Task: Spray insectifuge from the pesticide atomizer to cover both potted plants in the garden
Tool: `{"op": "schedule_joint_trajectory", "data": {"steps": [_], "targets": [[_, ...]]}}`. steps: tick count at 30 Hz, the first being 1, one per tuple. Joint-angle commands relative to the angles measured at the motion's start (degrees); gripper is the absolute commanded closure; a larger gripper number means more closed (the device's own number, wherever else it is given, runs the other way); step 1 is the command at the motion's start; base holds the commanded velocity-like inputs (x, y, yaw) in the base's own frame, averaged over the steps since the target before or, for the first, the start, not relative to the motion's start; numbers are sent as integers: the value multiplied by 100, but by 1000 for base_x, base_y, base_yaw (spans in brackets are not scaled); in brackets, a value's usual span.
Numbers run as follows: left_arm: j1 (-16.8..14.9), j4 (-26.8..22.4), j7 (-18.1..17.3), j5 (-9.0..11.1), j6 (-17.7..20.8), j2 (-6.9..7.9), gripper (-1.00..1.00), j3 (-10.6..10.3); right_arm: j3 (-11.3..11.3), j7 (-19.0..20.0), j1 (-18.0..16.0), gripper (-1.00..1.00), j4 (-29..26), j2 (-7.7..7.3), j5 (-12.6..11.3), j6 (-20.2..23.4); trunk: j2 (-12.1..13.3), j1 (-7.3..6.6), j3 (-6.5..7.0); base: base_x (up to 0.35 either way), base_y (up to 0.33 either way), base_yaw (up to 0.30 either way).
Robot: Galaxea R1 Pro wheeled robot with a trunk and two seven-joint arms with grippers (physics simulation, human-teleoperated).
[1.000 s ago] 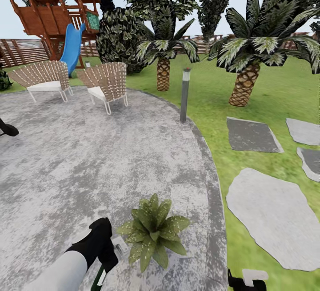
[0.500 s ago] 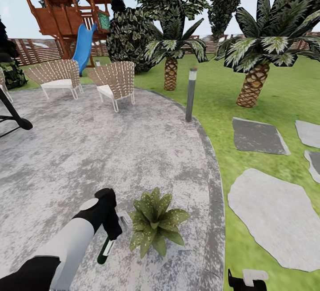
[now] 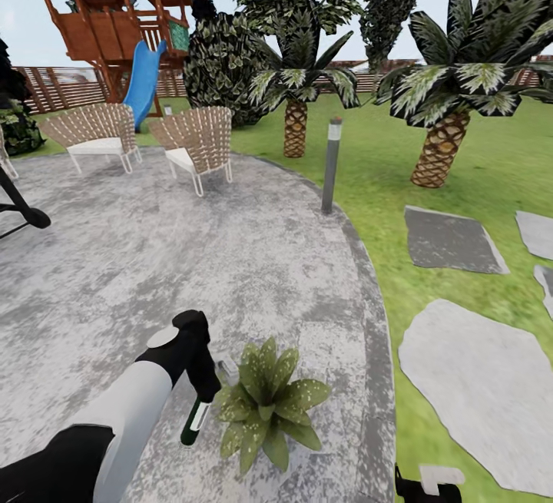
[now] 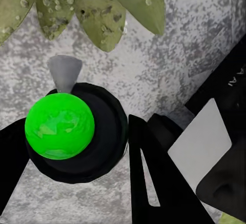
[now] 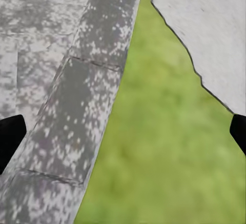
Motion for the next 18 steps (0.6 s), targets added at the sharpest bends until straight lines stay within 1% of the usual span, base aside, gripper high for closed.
{"op": "schedule_joint_trajectory", "data": {"steps": [1,2,3,4,5,6,7,9,12,16,18], "targets": [[-2,-4,-49,-33,57,-5,100,-11,-29,-27,-5,-100,9,1,61,-20,-2,2,-5,179,0,0],[-2,-2,-52,-34,58,-8,100,-77,-29,-27,-5,-100,9,1,61,-21,-2,2,-5,92,0,0],[-2,0,-56,-32,59,-9,100,-226,-29,-27,-5,-100,9,1,61,-22,-2,2,-5,47,0,0],[-2,-4,-77,-26,60,-10,100,-418,-29,-27,-5,-100,9,0,61,-19,-2,2,-5,24,0,0],[-4,-5,-144,-26,60,-18,100,-528,-29,-27,-5,-100,9,0,61,-19,-2,2,-5,15,0,0],[-14,-17,-332,-34,58,-66,100,-641,-29,-27,-5,-100,9,0,61,-20,-2,2,-5,8,0,0],[-40,-39,-448,-44,56,-95,100,-694,-29,-27,-5,-100,9,0,61,-21,-2,2,-5,5,0,0],[-200,-107,-681,-195,59,-141,100,-863,-29,-27,-5,-100,9,1,61,-21,-2,2,-5,1,0,0],[-228,-120,-764,-242,58,-136,100,-914,-29,-27,-5,-100,9,1,61,-20,-2,2,-5,0,0,0],[-158,-112,-761,-249,46,-56,100,-941,-29,-27,-5,-100,9,1,61,-22,-2,2,-5,0,0,0],[-145,-106,-731,-249,47,-47,100,-953,-29,-27,-5,-100,9,6,61,-22,-2,2,-5,0,0,97]]}}
